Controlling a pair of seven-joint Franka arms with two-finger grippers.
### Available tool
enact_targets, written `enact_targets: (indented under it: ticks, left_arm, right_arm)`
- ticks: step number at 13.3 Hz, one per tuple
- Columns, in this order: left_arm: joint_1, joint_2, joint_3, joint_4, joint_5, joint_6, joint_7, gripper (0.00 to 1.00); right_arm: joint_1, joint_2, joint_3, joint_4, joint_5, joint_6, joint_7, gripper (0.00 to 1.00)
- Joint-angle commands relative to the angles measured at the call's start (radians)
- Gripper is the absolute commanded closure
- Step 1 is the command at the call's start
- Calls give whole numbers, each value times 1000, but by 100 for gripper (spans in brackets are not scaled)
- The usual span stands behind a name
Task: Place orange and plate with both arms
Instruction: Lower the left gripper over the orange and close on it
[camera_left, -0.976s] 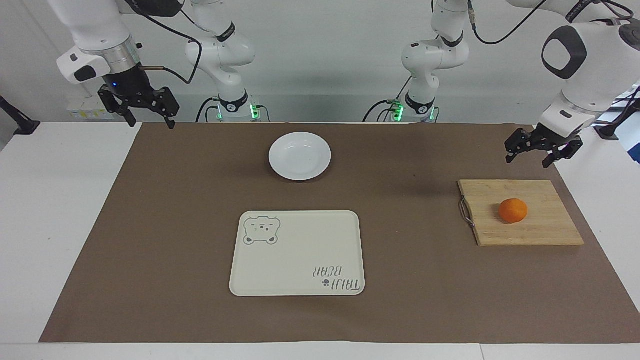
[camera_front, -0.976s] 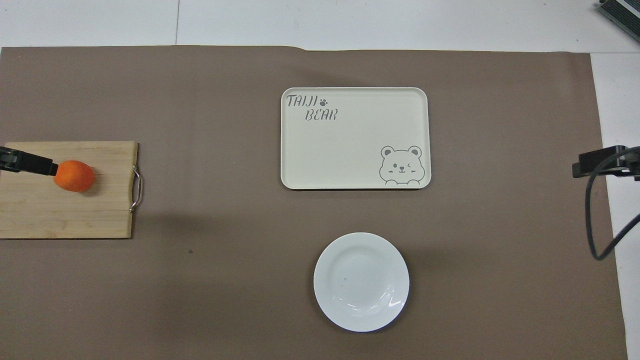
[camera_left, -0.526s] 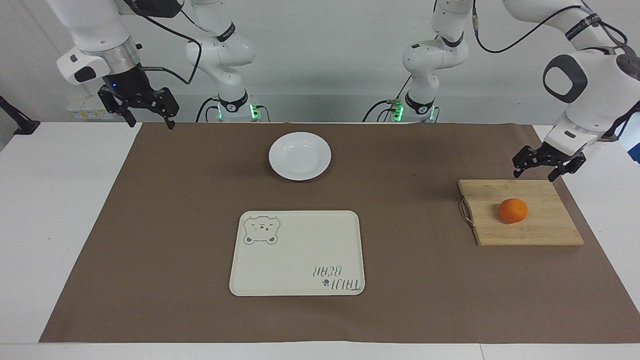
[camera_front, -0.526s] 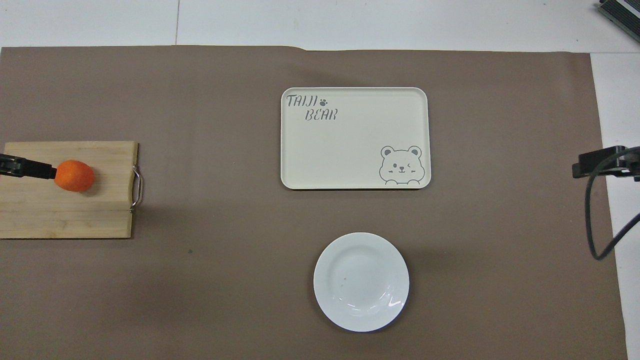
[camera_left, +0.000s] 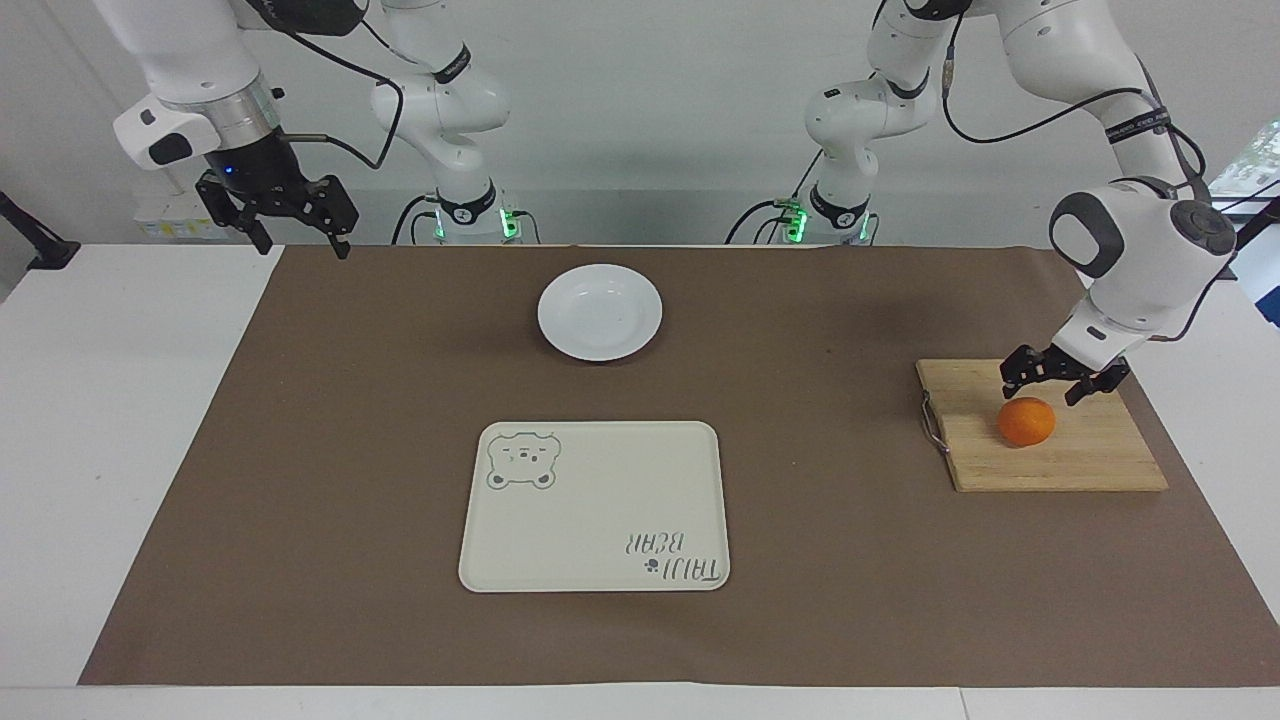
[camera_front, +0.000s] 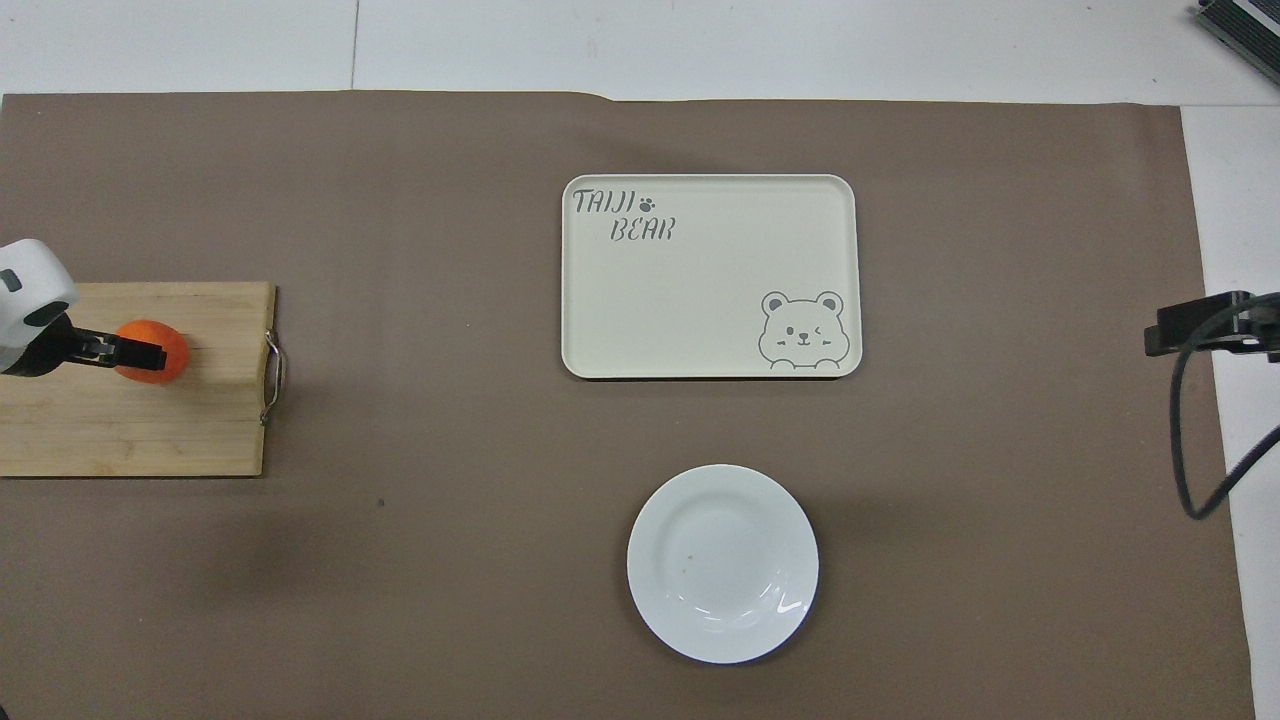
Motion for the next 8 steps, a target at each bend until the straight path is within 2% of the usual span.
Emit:
enact_targets:
  ticks: [1, 4, 8]
  left_arm:
    - [17, 15, -10, -30, 16, 68, 7, 0]
    - [14, 32, -10, -83, 14, 167, -1, 0]
    - [14, 35, -10, -120, 14, 200, -1, 0]
  right_arm:
    - [-10, -22, 4, -26, 22, 11, 8, 0]
    - [-10, -22, 4, -26, 23, 11, 8, 0]
    - [-10, -22, 4, -26, 23, 11, 8, 0]
